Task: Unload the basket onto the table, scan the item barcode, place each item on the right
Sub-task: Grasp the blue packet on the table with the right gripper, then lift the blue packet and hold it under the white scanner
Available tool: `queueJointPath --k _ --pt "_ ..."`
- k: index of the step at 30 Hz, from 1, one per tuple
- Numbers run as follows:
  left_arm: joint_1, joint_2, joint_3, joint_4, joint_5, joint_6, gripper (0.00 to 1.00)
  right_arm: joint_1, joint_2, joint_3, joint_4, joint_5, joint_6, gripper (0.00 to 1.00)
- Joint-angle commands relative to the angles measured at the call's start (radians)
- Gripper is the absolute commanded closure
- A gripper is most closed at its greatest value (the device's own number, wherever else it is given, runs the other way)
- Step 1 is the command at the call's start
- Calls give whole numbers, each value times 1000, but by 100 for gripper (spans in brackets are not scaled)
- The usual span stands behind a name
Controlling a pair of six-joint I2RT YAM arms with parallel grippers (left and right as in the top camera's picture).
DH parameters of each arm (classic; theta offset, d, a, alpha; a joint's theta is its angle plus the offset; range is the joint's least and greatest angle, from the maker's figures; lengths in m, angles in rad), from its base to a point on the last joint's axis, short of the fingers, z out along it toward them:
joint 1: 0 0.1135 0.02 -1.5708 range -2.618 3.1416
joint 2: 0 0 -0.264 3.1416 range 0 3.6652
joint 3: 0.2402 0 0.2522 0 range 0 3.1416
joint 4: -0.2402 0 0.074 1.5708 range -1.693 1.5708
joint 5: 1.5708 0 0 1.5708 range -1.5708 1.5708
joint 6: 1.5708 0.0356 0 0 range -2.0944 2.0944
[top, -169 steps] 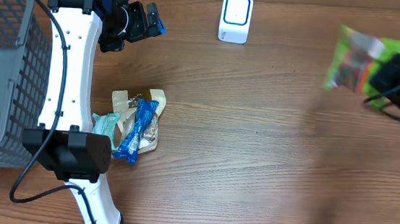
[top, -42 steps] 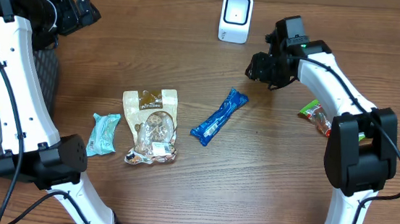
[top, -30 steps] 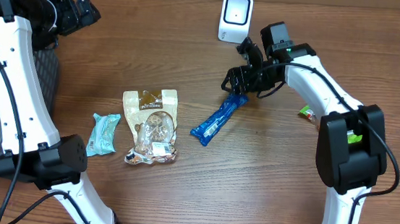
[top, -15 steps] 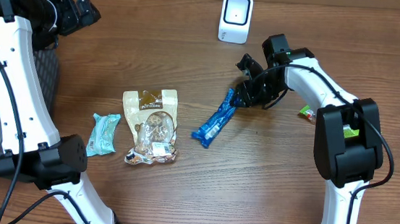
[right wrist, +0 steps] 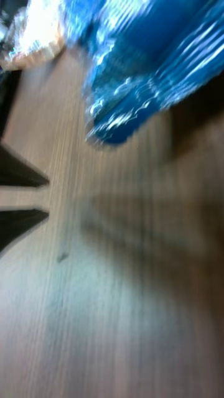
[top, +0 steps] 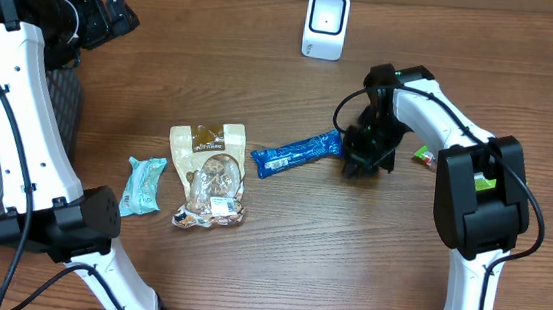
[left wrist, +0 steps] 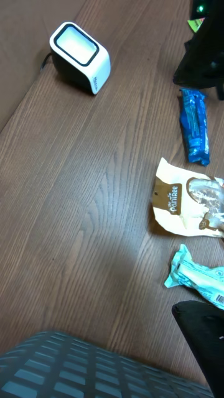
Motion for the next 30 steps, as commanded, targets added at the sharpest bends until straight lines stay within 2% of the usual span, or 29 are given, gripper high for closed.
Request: queueJointPath --k 1,3,4,5,6,7,10,14,21,24,30 --pt "-8 -15 15 0 -5 23 0 -5 0 25 -61 37 -177 75" --pt "-8 -15 15 0 -6 23 0 -13 -3 32 -26 37 -240 56" --pt "-8 -15 15 0 -6 23 0 -24 -3 38 31 37 -274 34" --pt "-8 -15 15 0 -6 23 0 -34 -3 38 78 37 -286 21" --pt "-8 -15 15 0 -6 23 0 -48 -3 38 130 33 -303 10" --pt "-8 -15 15 0 -5 23 1 -58 -3 38 164 33 -303 9" --pt "-8 -15 15 0 -6 23 0 -95 -3 38 235 -12 -339 9" --pt "-8 -15 15 0 -5 23 0 -129 4 36 322 -175 -434 6" --pt "-8 -15 15 0 -6 23 0 -69 73 27 415 -314 -417 5" --pt "-8 -15 15 0 -5 23 0 -32 104 27 393 -281 -307 15" --pt "-8 -15 15 0 -5 23 0 -23 105 20 366 -278 -194 25"
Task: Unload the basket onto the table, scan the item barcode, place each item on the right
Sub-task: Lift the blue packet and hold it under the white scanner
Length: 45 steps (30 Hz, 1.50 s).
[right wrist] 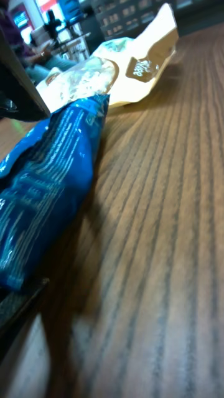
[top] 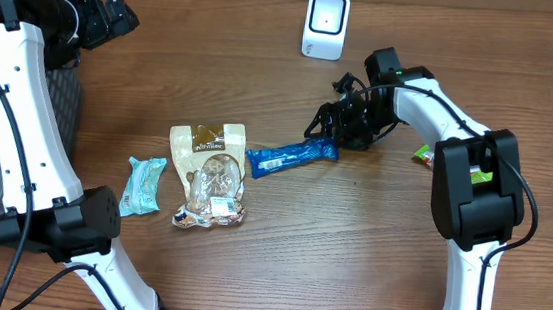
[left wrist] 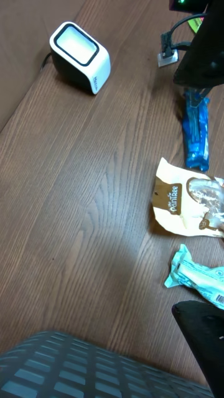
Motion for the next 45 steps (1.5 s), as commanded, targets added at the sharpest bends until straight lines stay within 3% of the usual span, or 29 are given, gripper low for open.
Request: queueJointPath --k 1,5,12,16,21,26,28,29,30,35,38,45 --pt "-8 -15 15 0 -5 23 0 -2 42 -9 -12 27 80 25" --pt "-8 -15 15 0 -5 23 0 -2 42 -26 -33 27 87 31" --pt "-8 -15 15 0 -5 23 0 -2 42 -27 -97 27 86 33" --pt "-8 -15 15 0 -6 23 0 1 42 -32 -75 63 126 39" --pt "-8 -15 15 0 -5 23 0 25 42 -33 6 110 218 41" --pt "-8 -15 15 0 -6 23 0 44 42 -33 37 111 223 42" --pt "-8 -15 15 0 -6 23 0 46 42 -33 37 114 229 55" --pt "-8 -15 15 0 -5 23 0 47 42 -33 36 114 230 81" --pt "-8 -15 15 0 -5 23 0 47 42 -33 35 114 229 96" --pt "-8 -15 15 0 -5 23 0 45 40 -31 25 113 227 96" --pt "-8 -15 15 0 -5 23 0 27 20 3 -31 87 153 96" --pt "-8 -15 15 0 -6 23 0 -74 -153 65 -185 43 108 96"
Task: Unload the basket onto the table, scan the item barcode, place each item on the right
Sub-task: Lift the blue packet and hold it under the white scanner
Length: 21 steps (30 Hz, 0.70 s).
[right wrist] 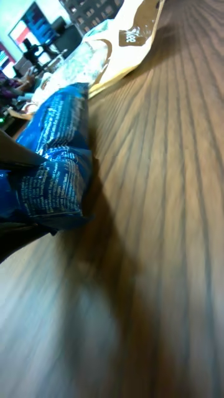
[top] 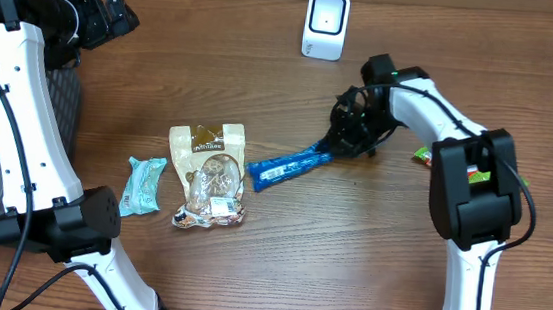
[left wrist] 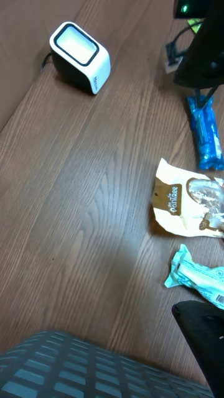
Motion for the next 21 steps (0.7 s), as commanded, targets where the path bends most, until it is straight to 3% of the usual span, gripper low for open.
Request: queueJointPath --k 1,6,16,18,21 --pt "-8 -15 15 -1 -5 23 0 -74 -158 54 -37 -49 -29 96" --pt "-8 -15 15 -1 -5 23 0 -157 -261 55 -55 -155 24 96" --pt "-8 -15 15 -1 -6 23 0 -263 -407 108 15 -156 238 96" --pt "-8 -15 15 -1 -6 22 0 -266 -420 114 55 -120 261 96" --pt "-8 -15 15 -1 -5 23 0 -238 -430 140 110 84 290 96"
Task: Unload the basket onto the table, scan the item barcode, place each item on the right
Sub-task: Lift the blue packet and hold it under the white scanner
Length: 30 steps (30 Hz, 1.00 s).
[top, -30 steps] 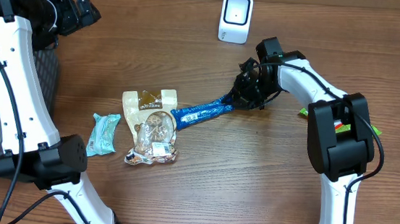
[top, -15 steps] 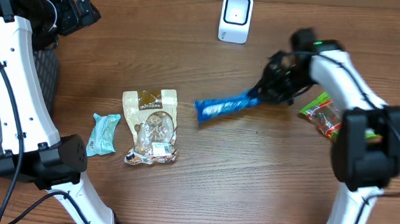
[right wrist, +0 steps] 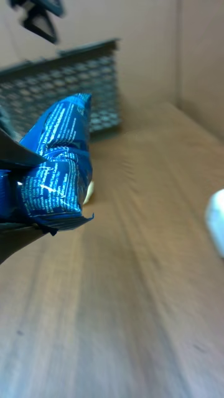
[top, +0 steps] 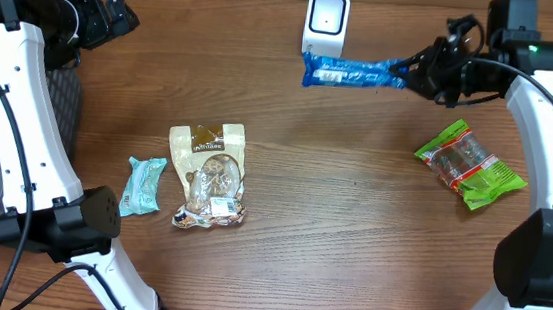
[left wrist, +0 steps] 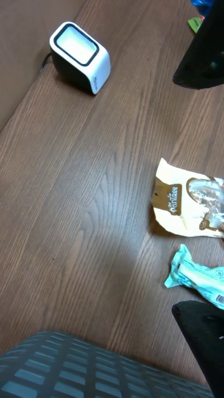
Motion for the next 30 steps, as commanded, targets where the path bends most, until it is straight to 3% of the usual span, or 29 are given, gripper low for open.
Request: queueJointPath --k 1,5,9,11,18,30 --pt "-8 -15 15 0 -5 23 0 47 -55 65 51 226 57 96" --pt "-8 -15 15 0 -6 23 0 145 -55 67 146 500 56 96" --pt "-8 -15 15 0 -6 23 0 280 -53 66 255 986 42 96" --pt "-8 -15 15 0 -5 23 0 356 -46 64 362 1212 -40 96" --pt "-8 -15 15 0 -5 23 0 441 32 64 642 1420 -291 96" --pt "-8 -15 15 0 -6 23 0 442 228 64 1095 1421 -612 96"
